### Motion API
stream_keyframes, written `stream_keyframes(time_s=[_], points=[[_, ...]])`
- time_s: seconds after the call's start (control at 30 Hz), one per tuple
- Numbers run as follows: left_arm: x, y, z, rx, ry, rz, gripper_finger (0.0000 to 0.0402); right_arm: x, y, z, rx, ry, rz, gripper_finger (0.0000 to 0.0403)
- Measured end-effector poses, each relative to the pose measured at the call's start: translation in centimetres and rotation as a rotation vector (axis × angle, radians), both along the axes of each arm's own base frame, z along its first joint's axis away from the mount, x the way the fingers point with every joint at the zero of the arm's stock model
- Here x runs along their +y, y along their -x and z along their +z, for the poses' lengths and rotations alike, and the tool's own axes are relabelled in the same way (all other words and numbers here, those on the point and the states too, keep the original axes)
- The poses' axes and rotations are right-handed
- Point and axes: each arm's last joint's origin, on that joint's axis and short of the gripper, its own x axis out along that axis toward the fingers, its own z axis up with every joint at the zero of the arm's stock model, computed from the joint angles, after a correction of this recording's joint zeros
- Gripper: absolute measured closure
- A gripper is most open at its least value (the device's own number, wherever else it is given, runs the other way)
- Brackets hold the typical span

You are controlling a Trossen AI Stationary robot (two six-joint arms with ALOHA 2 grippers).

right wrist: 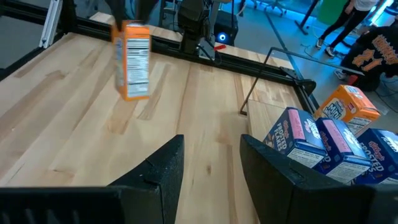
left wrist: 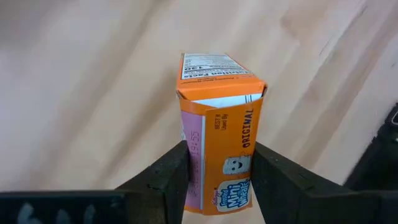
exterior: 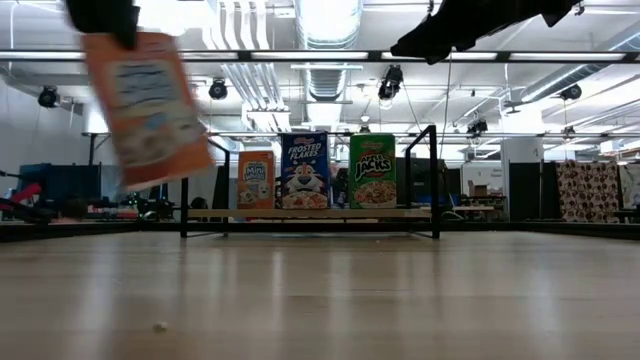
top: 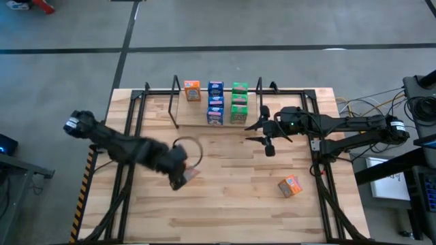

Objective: Stack cereal on shelf
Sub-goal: Put the left orange cereal box on the shelf

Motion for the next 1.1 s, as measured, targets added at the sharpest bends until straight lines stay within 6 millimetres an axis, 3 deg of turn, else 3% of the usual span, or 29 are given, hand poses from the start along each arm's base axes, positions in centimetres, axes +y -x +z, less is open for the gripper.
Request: stream_keyframes(time_s=[0.23, 0.63, 0.83, 1.1], points=[[5.7, -1.9, 2.7, -0.044, -0.158, -0.231, 0.0262, 0.0, 0.1, -0.2, 0.016, 0.002, 0.002, 0.0257], [14.4, -1.5, 5.8, 0.081, -0.44, -0.508, 0.0263, 0.0, 0.1, -0.1, 0.015, 0.021, 0.008, 0.0257], [18.7, -2.2, 4.9, 0.191, -0.479, -0.584, 0.0263, 0.0, 0.0, -0.1, 0.014, 0.021, 0.008, 0.0257], [24.0, -3.4, 1.9, 0.34, -0.427, -0.656, 0.0263, 0.0, 0.0, -0.1, 0.014, 0.021, 0.008, 0.0257]])
